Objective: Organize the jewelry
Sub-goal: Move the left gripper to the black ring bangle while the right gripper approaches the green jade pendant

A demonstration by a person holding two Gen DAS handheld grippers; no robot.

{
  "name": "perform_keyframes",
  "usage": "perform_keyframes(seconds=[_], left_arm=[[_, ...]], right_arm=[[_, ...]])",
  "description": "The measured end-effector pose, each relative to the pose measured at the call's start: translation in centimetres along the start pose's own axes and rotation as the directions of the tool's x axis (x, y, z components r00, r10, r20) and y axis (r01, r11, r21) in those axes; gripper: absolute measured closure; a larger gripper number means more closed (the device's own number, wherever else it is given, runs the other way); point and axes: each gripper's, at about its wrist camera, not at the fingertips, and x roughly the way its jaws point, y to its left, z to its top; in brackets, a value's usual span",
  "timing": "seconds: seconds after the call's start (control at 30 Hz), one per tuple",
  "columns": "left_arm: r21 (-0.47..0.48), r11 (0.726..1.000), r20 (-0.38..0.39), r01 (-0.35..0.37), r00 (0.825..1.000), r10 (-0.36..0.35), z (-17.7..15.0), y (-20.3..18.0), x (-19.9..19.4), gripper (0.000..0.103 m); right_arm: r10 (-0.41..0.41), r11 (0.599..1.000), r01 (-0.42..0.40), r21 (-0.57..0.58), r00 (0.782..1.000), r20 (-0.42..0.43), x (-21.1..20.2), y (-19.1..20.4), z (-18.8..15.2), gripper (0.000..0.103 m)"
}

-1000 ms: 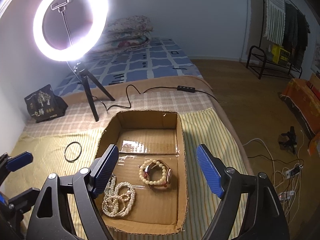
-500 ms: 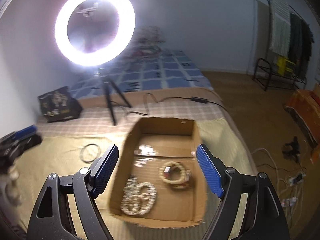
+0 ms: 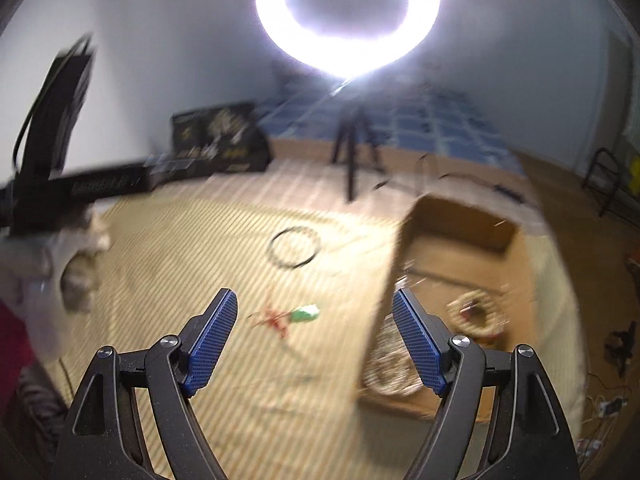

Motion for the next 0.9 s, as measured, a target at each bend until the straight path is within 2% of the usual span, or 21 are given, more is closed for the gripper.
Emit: perform_keyframes(seconds=[0.07, 0.2, 0.27, 0.37, 0.53, 0.57, 0.67, 0.9], left_arm=[[0.017, 1.0, -0.02, -0.006, 1.0, 0.007, 0.0, 0.1, 0.6, 0.036], [0.034, 0.999, -0.052, 0.002, 0.999, -0.001, 0.0, 0.5, 1.9, 0.038], [0.041, 0.999, -0.083, 0.015, 0.996, -0.012, 0.0, 0.8, 3.0, 0.046], [0.036, 0.999, -0.117, 0.027, 0.993, -0.023, -0.2, 1.1, 4.4, 0.048], [0.059, 0.997, -0.168, 0.047, 0.985, -0.036, -0.7, 1.1, 6.5, 0.049], [0.065, 0.997, -0.176, 0.048, 0.984, -0.036, -0.8, 1.2, 6.8, 0.053], [0.067, 0.996, -0.202, 0.055, 0.978, -0.04, -1.0, 1.6, 7.7, 0.055], [0.046, 0.997, -0.227, 0.065, 0.972, -0.053, -1.1, 2.9, 9.4, 0.055]], right_arm=[[0.022, 1.0, -0.023, -0.019, 0.999, -0.03, 1.0, 1.2, -0.7, 0.023], [0.053, 0.998, -0.055, -0.021, 0.995, -0.088, 3.1, 2.7, -2.0, 0.024], [0.053, 0.998, -0.055, -0.018, 0.993, -0.105, 3.9, 3.1, -2.3, 0.028], [0.051, 0.999, -0.052, -0.003, 0.99, -0.133, 5.3, 3.4, -3.1, 0.031], [0.017, 1.0, -0.015, 0.014, 0.987, -0.159, 7.6, 3.4, -3.6, 0.033], [0.011, 1.0, -0.008, 0.019, 0.986, -0.166, 8.1, 3.4, -3.7, 0.035], [-0.018, 1.0, 0.022, 0.02, 0.985, -0.173, 9.4, 3.3, -3.8, 0.036], [-0.113, 0.994, 0.111, -0.018, 0.985, -0.131, 10.6, 4.0, -3.6, 0.036]])
